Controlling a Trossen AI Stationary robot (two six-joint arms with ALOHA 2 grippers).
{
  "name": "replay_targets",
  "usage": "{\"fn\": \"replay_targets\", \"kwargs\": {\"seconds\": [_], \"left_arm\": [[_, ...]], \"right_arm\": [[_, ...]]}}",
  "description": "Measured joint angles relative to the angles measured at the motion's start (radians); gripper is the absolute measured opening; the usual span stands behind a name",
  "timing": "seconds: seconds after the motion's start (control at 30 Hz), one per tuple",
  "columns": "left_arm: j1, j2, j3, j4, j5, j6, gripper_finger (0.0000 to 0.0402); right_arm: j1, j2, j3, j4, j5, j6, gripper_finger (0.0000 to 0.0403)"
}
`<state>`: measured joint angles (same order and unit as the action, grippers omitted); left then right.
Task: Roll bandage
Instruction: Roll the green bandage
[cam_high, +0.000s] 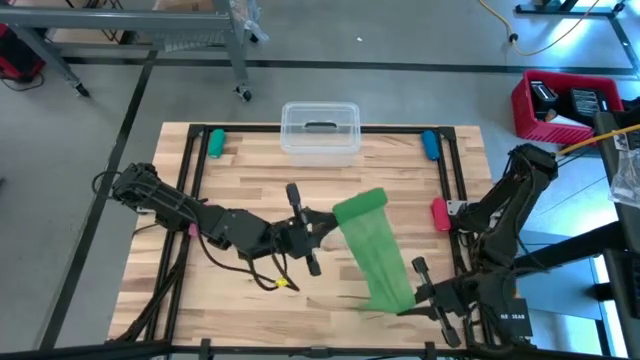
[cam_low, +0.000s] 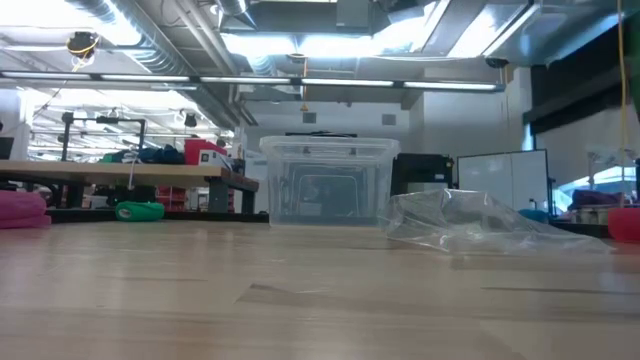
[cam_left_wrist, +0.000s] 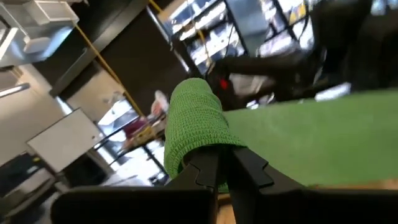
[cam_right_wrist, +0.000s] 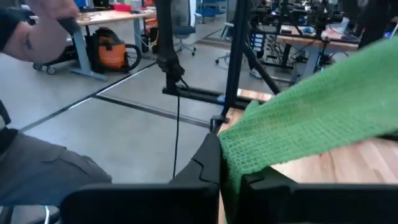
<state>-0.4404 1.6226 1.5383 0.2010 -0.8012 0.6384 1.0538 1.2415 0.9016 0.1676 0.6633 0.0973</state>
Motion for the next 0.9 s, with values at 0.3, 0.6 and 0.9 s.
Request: {"fn": "replay_targets", "kwargs": {"seconds": [0.3, 0.6, 0.9], "left_arm": [[0.033, 0.001, 0.001, -0.217, -0.029, -0.1, 0.0011], [0.04, 0.005, -0.067, -0.294, -0.029, -0.217, 0.0011], [0.039, 0.038, -0.138, -0.286, 0.015, -0.287, 0.0011]], "right_arm": [[0.006, 0.003, 0.177, -0.075, 0.0, -0.105, 0.0005], [0.006, 0.004, 0.288, -0.073, 0.023, -0.217, 0.0005], [-0.031, 0.005, 0.392, -0.068, 0.079, -0.283, 0.0005]]}}
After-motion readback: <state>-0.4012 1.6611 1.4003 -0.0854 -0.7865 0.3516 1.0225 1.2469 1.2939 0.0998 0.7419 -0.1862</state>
